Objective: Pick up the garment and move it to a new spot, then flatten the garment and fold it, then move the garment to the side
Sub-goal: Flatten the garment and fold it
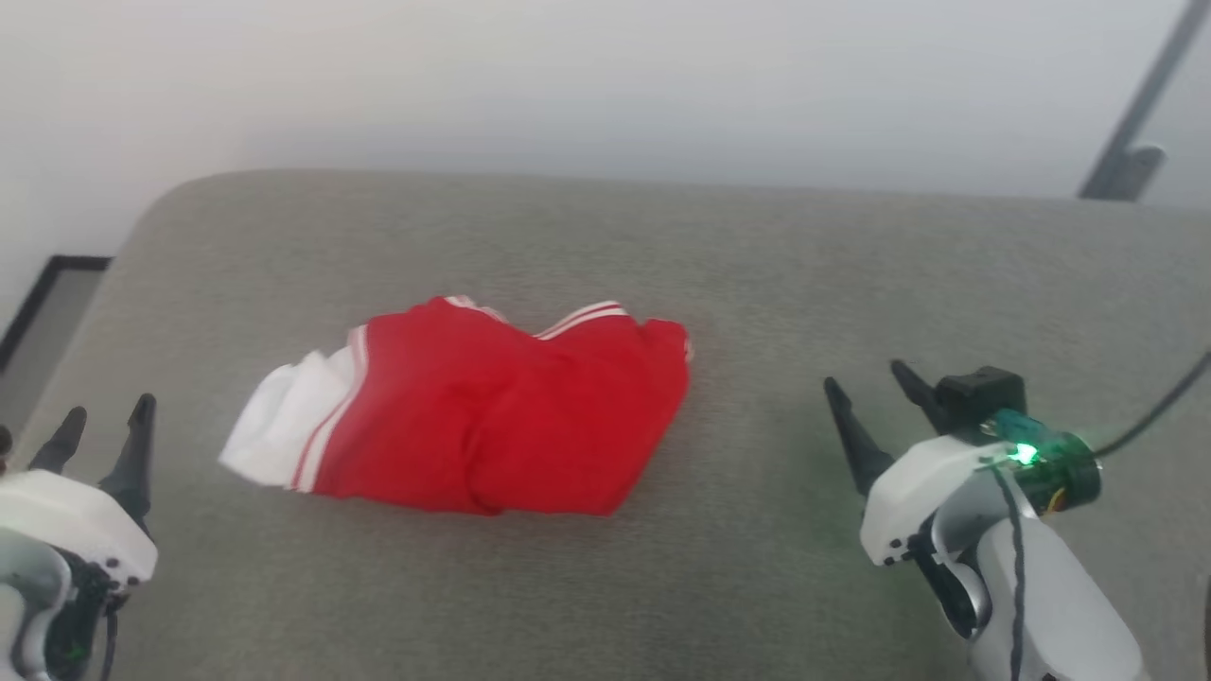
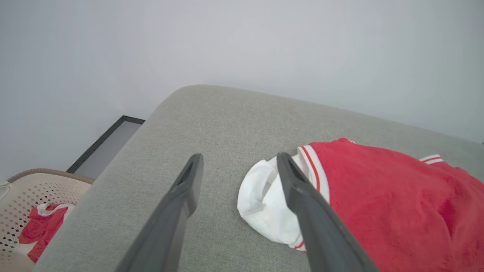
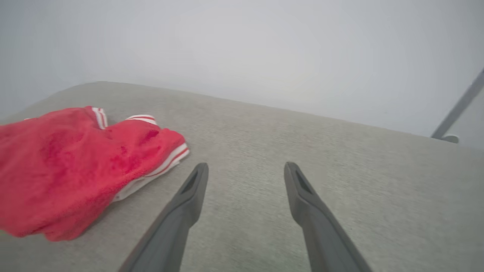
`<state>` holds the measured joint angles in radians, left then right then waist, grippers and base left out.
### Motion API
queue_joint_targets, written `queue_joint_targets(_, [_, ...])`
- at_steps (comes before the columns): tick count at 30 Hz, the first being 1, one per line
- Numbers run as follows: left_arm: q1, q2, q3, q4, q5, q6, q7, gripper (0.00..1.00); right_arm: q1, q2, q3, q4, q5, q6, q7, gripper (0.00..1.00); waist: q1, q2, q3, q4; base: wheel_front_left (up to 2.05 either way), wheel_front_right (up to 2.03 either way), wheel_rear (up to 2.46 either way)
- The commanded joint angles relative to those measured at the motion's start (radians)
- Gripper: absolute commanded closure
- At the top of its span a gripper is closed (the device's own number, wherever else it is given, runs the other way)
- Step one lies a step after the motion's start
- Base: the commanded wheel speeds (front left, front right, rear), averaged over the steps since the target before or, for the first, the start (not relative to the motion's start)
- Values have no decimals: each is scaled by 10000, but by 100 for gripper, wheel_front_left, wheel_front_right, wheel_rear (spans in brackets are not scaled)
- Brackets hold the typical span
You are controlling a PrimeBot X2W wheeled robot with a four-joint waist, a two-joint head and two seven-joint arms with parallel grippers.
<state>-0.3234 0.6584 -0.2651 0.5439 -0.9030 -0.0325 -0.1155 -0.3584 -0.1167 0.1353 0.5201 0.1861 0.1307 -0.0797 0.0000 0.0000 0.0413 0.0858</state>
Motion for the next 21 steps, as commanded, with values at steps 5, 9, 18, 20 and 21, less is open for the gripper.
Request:
queue_joint_targets(5, [790,-213,229,-953,472,523,-1113,0,-494,-110,708,304,656,3,664,0,0,0,-130,1021,0,0,0])
queue_joint_targets(9, [1232,-492,605,-1572,640,842,-1408,0,-930,-171,1146,604,1193,1,1309,0,0,0,3,1489,0,0,0])
queue_joint_targets(18, [1879,-1531,1506,-2508,1272,889,-1494,0,-2193,-435,1584,1764,1561,3,3174,0,0,0,490,2467,0,0,0])
queue_joint_targets(20, [1925,-1804,1674,-2567,1452,800,-1496,0,-2432,-448,1487,2152,1472,1,3590,0,0,0,606,2671,0,0,0])
queue_joint_targets(21, [1928,-1935,1755,-2577,1480,739,-1497,0,-2533,-452,1499,2339,1370,1,3778,0,0,0,657,2770,0,0,0])
